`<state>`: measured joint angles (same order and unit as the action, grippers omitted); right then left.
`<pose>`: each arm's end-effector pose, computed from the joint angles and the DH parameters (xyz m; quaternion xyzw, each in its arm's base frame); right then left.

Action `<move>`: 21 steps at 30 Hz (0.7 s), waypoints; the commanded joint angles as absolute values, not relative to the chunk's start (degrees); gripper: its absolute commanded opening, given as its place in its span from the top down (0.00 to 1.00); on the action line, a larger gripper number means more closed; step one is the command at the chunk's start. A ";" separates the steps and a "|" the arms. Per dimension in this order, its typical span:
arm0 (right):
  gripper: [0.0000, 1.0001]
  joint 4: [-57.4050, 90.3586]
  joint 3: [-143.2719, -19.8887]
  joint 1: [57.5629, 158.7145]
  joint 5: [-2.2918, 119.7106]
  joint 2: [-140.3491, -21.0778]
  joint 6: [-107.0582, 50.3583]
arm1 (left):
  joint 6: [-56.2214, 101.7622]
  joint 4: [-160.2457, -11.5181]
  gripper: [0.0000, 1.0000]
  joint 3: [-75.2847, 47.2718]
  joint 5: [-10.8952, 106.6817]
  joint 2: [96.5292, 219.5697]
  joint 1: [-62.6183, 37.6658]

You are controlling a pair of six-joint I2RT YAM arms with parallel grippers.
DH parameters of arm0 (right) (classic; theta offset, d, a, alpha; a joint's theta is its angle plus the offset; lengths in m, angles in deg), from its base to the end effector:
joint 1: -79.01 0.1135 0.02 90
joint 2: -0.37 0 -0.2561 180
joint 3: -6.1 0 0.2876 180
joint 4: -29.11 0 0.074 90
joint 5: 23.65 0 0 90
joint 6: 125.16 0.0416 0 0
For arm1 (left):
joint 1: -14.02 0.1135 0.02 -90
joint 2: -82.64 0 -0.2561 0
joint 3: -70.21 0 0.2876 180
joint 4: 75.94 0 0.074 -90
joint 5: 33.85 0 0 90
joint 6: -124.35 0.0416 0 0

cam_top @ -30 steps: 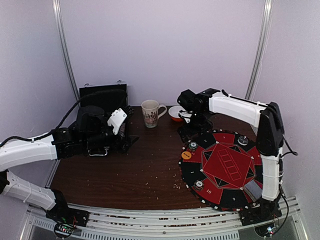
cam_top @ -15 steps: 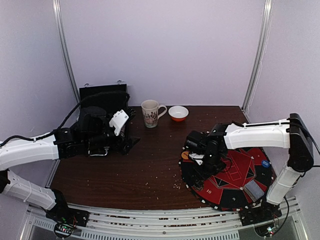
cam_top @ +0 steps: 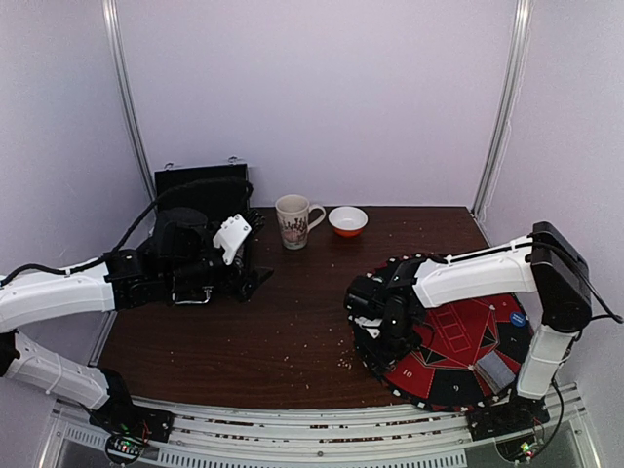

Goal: Distribute texas hold em gaming equipment
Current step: Pick up the pile of poker chips from the poker table mat.

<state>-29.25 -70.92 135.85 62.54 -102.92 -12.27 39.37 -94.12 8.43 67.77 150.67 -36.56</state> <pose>0.1878 0.2925 0.1204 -0.2930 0.9544 0.0555 0.0147 0.2062 -0.2377 0.2722 0.3416 0.7654 -0.1301 0.5296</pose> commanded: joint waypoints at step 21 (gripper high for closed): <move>0.64 -33.21 -66.45 131.18 72.61 -102.32 -10.91 | 40.53 -92.72 0.02 9.34 69.52 148.90 -36.78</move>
